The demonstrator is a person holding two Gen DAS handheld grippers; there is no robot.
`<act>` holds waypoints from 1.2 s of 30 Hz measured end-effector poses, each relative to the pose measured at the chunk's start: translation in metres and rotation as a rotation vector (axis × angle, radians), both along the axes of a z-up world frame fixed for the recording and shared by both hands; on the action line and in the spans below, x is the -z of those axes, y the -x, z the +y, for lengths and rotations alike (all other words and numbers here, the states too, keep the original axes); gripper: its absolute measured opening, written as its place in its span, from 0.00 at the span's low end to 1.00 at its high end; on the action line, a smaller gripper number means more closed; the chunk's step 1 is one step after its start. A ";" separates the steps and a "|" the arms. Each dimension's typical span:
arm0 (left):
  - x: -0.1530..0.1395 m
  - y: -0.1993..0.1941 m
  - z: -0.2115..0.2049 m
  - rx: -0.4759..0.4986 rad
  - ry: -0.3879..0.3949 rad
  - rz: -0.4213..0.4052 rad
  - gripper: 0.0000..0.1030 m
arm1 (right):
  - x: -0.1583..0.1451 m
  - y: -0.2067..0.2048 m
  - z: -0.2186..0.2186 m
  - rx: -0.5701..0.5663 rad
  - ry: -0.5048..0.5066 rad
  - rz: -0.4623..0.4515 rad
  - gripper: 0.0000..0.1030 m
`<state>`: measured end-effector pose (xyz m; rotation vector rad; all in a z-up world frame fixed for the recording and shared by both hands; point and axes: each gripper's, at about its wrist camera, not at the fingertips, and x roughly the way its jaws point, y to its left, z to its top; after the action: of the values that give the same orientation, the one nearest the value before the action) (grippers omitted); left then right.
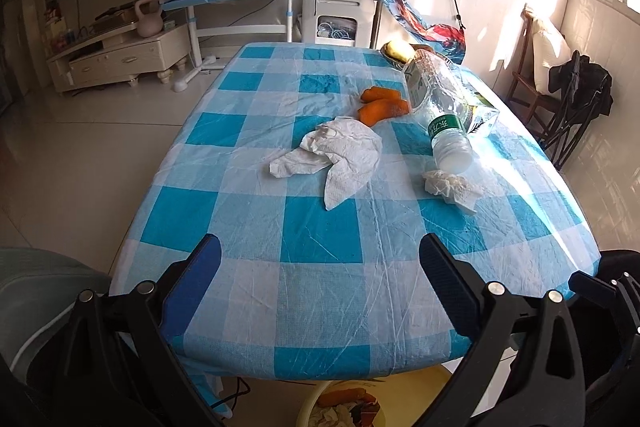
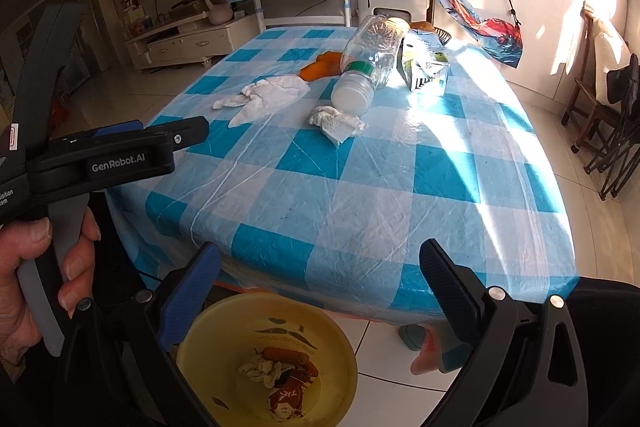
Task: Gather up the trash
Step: 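Raise both open tools from the basin back toward the table, then grasp the white paper towel with the left gripper while the right grasps a small tissue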
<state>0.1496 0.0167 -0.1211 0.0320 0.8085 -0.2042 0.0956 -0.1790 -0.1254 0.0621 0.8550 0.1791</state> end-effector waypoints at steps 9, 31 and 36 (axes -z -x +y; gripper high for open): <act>0.008 -0.056 -0.023 0.021 -0.013 0.010 0.93 | -0.003 -0.031 -0.006 -0.009 -0.027 -0.019 0.92; 0.032 -0.153 -0.045 0.035 -0.037 0.118 0.90 | 0.009 -0.112 -0.013 -0.013 -0.059 0.001 0.71; 0.035 -0.150 -0.052 0.052 -0.078 0.121 0.66 | 0.019 -0.118 -0.012 -0.028 -0.067 0.036 0.60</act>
<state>0.2996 -0.0354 -0.1563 0.1151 0.9363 -0.2254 0.2133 -0.1913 -0.1443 0.1163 0.8855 0.2333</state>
